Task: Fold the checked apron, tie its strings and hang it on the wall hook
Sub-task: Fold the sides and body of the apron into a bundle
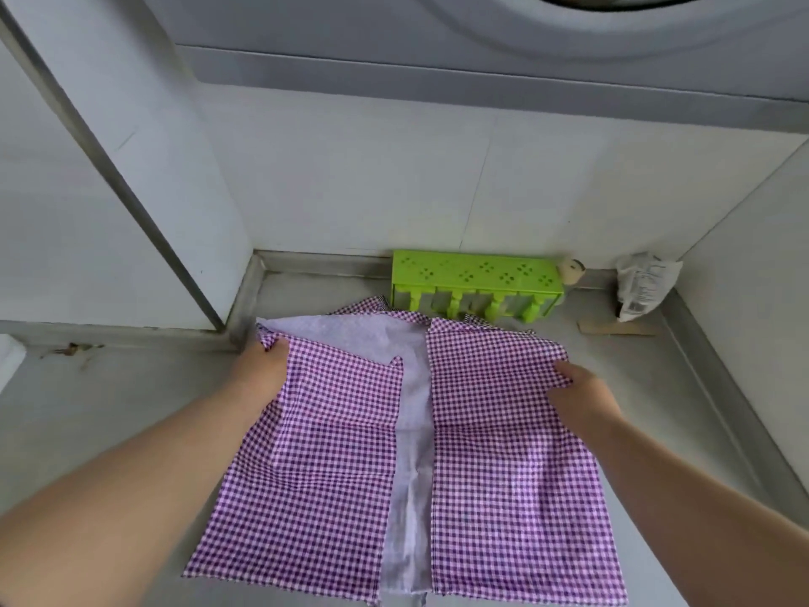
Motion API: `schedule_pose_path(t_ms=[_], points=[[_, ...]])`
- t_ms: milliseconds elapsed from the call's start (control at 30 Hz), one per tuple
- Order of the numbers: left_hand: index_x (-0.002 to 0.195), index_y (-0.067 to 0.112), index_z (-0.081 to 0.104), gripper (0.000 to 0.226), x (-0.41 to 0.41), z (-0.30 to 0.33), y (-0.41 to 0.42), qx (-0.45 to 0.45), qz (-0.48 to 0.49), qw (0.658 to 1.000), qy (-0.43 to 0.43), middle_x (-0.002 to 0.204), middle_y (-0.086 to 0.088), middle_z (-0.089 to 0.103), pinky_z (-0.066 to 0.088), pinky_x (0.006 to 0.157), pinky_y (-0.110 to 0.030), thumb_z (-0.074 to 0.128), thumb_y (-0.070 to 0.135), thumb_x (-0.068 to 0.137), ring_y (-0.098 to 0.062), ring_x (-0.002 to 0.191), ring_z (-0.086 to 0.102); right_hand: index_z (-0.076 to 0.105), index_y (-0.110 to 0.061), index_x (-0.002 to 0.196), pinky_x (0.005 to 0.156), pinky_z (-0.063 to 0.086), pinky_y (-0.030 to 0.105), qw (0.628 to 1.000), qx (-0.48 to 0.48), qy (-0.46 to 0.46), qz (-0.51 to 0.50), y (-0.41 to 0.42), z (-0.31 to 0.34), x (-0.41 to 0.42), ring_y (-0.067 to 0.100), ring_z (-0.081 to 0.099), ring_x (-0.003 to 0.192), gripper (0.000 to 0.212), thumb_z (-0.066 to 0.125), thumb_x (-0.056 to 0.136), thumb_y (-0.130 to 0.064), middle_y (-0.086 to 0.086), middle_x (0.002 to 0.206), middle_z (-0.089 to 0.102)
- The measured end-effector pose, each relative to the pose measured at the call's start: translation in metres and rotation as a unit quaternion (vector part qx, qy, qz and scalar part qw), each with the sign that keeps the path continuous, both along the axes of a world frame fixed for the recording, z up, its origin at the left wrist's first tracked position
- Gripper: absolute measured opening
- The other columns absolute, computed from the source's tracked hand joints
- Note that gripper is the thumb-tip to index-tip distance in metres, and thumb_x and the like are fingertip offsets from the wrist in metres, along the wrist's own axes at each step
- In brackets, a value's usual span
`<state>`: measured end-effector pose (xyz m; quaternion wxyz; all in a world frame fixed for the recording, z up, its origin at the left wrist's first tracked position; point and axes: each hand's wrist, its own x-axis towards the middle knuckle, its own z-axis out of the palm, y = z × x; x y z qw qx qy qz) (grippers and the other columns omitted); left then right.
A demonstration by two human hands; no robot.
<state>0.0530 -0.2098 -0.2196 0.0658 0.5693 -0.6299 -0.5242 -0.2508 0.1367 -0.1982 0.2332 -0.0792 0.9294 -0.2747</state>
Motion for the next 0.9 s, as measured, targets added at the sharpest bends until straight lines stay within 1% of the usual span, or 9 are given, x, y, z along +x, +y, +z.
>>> schedule_pose_path(t_ms=[67,167,267,333,433,533,600,733,900], points=[[0.151,0.037,0.05,0.072,0.005,-0.022,-0.009,0.017,-0.022,1.0,0.002,0.145,-0.004,0.062,0.049,0.11,-0.057,0.051,0.066,0.085,-0.029,0.123,0.063,0.061,-0.011,0.142,0.096,0.054,0.034,0.998,0.058,-0.03,-0.003,-0.001,-0.017,-0.007,0.033,0.064,0.112,0.046,0.064,0.096,-0.016,0.014,0.137,0.063],[0.15,0.035,0.051,0.066,0.005,-0.015,0.002,0.015,-0.062,0.998,-0.022,0.143,-0.002,0.063,0.049,0.109,-0.057,0.064,0.055,0.089,-0.027,0.121,0.064,0.069,-0.004,0.117,0.087,0.057,0.04,0.987,0.156,-0.002,0.033,-0.001,-0.029,-0.01,0.032,0.063,0.089,0.03,0.061,0.091,-0.017,0.013,0.102,0.066],[0.152,0.031,0.049,0.059,0.006,-0.014,0.006,0.003,-0.105,0.994,-0.037,0.143,-0.003,0.062,0.046,0.112,-0.057,0.065,0.042,0.097,-0.028,0.124,0.062,0.053,-0.012,0.142,0.1,0.055,0.044,0.96,0.25,0.03,0.119,0.0,-0.028,-0.003,0.034,0.061,0.116,0.058,0.065,0.087,-0.027,0.013,0.134,0.055],[0.157,0.028,0.042,0.073,0.011,-0.021,0.006,0.017,-0.115,0.991,-0.065,0.149,-0.004,0.057,0.044,0.115,-0.056,0.071,0.046,0.092,-0.031,0.13,0.058,0.027,-0.025,0.161,0.116,0.037,0.046,0.94,0.29,0.054,0.17,0.001,-0.024,0.006,0.031,0.04,0.144,0.085,0.069,0.088,-0.039,0.002,0.165,0.027],[0.161,0.02,0.027,0.096,0.021,-0.027,0.016,-0.026,-0.081,0.984,-0.157,0.158,-0.011,0.042,0.042,0.116,-0.054,0.076,0.049,0.084,-0.035,0.138,0.05,0.022,-0.034,0.161,0.123,0.021,0.047,0.92,0.303,0.116,0.221,-0.001,-0.019,0.012,0.027,0.018,0.156,0.089,0.07,0.087,-0.046,-0.002,0.172,0.009],[0.159,0.025,0.023,0.09,0.032,-0.019,0.04,-0.24,-0.184,0.92,-0.249,0.16,-0.007,0.03,0.036,0.12,-0.05,0.074,0.046,0.089,-0.033,0.144,0.037,0.041,-0.041,0.151,0.121,0.024,0.046,0.908,0.257,0.157,0.29,-0.012,-0.02,0.031,0.023,0.03,0.149,0.064,0.063,0.091,-0.04,-0.007,0.163,0.031],[0.157,0.031,0.033,0.076,0.039,-0.02,0.05,-0.325,-0.3,0.863,-0.243,0.164,-0.001,0.027,0.033,0.123,-0.047,0.07,0.048,0.093,-0.028,0.149,0.033,0.057,-0.043,0.138,0.116,0.031,0.044,0.896,0.181,0.175,0.366,-0.025,-0.02,0.05,0.018,0.043,0.138,0.045,0.057,0.094,-0.033,-0.014,0.148,0.048],[0.163,0.042,0.025,0.075,0.042,-0.034,0.06,-0.268,-0.438,0.816,-0.264,0.175,0.006,0.009,0.018,0.13,-0.048,0.053,0.066,0.098,-0.024,0.161,0.011,0.065,-0.04,0.128,0.109,0.041,0.041,0.843,0.106,0.181,0.495,-0.059,-0.02,0.09,0.017,0.054,0.127,0.038,0.053,0.096,-0.024,-0.014,0.137,0.057],[0.167,0.039,0.003,0.09,0.031,-0.046,0.068,-0.265,-0.45,0.808,-0.271,0.176,0.001,-0.012,0.007,0.132,-0.049,0.044,0.077,0.096,-0.027,0.163,-0.005,0.059,-0.044,0.136,0.116,0.035,0.049,0.816,0.133,0.178,0.534,-0.111,-0.027,0.114,0.027,0.035,0.146,0.042,0.051,0.1,-0.025,-0.003,0.17,0.016]])
